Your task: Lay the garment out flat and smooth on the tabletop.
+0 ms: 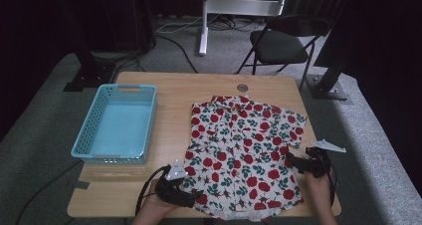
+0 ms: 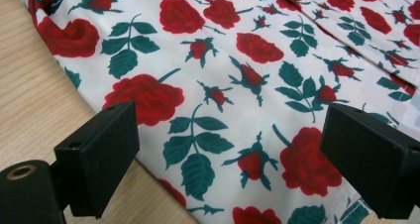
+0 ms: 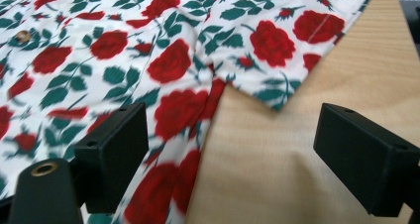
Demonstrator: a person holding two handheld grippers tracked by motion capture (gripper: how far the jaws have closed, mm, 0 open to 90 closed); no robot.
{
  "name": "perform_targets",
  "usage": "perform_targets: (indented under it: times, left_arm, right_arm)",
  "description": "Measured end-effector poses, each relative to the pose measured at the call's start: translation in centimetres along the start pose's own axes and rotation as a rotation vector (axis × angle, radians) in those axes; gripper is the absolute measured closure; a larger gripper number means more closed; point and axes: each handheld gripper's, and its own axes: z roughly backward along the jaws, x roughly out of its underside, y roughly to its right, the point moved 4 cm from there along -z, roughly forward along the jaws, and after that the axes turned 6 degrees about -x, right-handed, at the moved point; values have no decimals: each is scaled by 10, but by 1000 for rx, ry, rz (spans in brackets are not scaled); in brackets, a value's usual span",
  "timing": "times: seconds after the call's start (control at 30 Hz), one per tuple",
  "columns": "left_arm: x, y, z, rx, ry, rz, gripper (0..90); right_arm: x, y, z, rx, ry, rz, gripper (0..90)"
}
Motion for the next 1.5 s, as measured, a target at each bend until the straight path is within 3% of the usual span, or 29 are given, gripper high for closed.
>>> perform_targets:
  times: [0.23,0.43,0.53,0.8,1.0,1.13,1.17,1.27,1.33,1.5]
  left_arm:
    - [-4,2,1,8,6,-15,89]
    - [-9,1,0,3,11,-21,90]
    - [-15,0,-2,-3,10,-35,89]
    - [-29,-7,-6,-17,22,-45,90]
    - [-49,-19,-14,-44,33,-41,90]
    - [-67,-29,-24,-106,28,-52,90]
    - [-67,-29,-24,-106,28,-52,90]
    - [-87,-36,-33,-125,32,-60,91]
    - [-95,-40,-39,-136,41,-53,152]
    - [-119,-55,-57,-153,57,-21,155]
  right_arm:
    - [24,-11,26,16,36,23,134]
    - [41,-13,42,13,58,-8,139]
    - [51,-19,49,14,40,20,143]
    - [65,-26,60,68,72,49,144]
    - [78,-18,60,84,76,14,141]
    - [81,-18,59,99,111,50,140]
    - [81,-18,59,99,111,50,140]
    - [82,-19,56,112,125,73,134]
    - [83,-19,56,114,129,72,134]
    - [84,-20,56,112,139,78,134]
